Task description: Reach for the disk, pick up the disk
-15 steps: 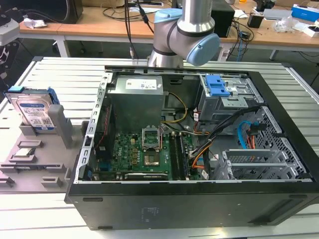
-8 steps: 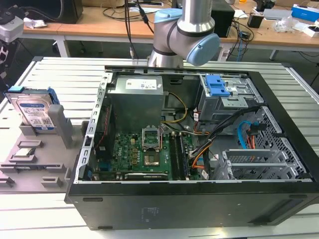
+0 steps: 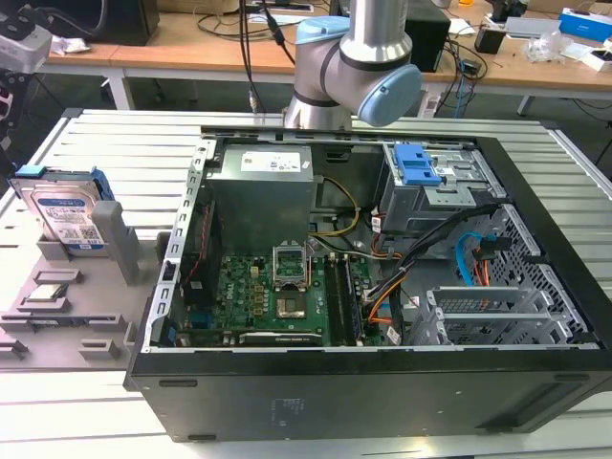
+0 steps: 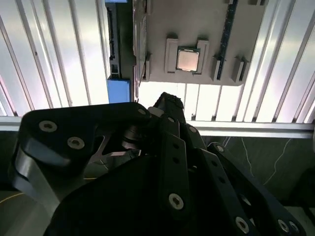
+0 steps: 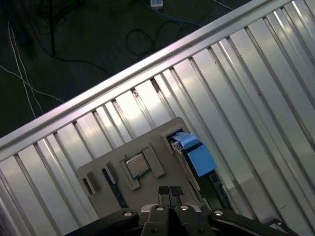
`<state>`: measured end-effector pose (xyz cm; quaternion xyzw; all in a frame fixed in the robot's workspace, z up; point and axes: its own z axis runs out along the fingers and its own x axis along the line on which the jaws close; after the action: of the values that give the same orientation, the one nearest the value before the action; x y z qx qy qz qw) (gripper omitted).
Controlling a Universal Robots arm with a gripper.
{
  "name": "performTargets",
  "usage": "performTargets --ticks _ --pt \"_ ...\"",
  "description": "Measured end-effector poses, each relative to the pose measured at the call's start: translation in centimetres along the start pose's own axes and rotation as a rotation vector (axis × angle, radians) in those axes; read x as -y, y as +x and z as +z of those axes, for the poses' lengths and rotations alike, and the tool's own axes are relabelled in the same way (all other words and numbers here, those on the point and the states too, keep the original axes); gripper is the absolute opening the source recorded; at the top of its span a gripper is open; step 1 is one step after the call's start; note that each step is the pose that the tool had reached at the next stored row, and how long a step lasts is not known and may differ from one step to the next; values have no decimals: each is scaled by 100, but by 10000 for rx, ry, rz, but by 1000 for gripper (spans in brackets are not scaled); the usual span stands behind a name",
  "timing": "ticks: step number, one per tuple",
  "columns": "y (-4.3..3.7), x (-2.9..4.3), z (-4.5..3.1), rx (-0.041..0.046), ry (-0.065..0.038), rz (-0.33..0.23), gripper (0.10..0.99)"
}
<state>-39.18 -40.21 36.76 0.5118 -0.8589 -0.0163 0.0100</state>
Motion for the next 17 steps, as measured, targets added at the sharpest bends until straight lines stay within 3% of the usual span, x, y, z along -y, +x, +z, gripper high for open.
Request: performTargets --ticks 12,17 --pt "0 0 0 -59 1 -1534 106" --pt "0 0 0 -97 2 -2520 106"
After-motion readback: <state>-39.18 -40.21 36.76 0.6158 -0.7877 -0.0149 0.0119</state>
